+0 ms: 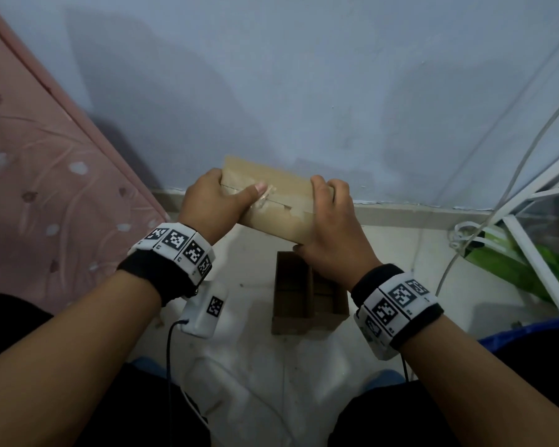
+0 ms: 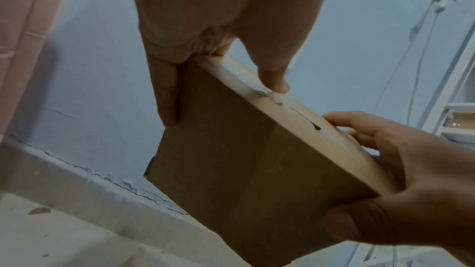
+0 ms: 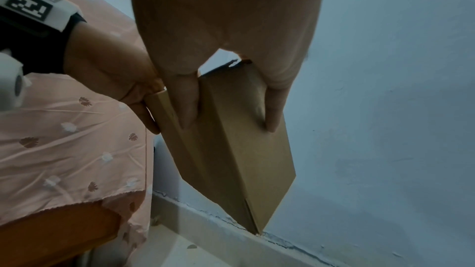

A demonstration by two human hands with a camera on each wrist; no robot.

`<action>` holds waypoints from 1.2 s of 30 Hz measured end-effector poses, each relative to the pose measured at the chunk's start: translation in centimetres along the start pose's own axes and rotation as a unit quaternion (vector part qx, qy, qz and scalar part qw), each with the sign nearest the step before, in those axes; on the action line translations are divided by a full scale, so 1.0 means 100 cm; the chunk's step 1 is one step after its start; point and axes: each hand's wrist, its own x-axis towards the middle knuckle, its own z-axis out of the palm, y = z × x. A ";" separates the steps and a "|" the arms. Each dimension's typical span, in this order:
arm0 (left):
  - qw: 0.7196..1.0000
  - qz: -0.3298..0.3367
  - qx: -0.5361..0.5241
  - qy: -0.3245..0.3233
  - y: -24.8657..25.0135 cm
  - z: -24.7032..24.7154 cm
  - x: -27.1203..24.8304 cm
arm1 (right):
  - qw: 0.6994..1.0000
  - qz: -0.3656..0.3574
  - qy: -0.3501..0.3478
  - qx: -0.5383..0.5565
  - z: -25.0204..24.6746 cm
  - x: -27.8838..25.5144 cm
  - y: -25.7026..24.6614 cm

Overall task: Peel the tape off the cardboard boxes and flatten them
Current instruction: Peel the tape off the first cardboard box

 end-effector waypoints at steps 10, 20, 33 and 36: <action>0.999 -0.017 0.046 -0.001 0.009 0.005 -0.010 | 1.000 -0.012 0.010 -0.007 0.004 0.000 0.003; 1.000 0.021 -0.003 0.009 0.001 0.000 0.000 | 1.000 0.009 -0.003 0.003 0.002 0.000 0.006; 0.999 0.029 0.001 -0.013 -0.001 0.000 -0.003 | 0.999 0.022 -0.029 0.023 0.000 0.000 0.006; 0.999 0.032 -0.020 -0.023 -0.001 -0.001 -0.003 | 0.999 0.025 -0.037 0.017 0.000 0.000 0.008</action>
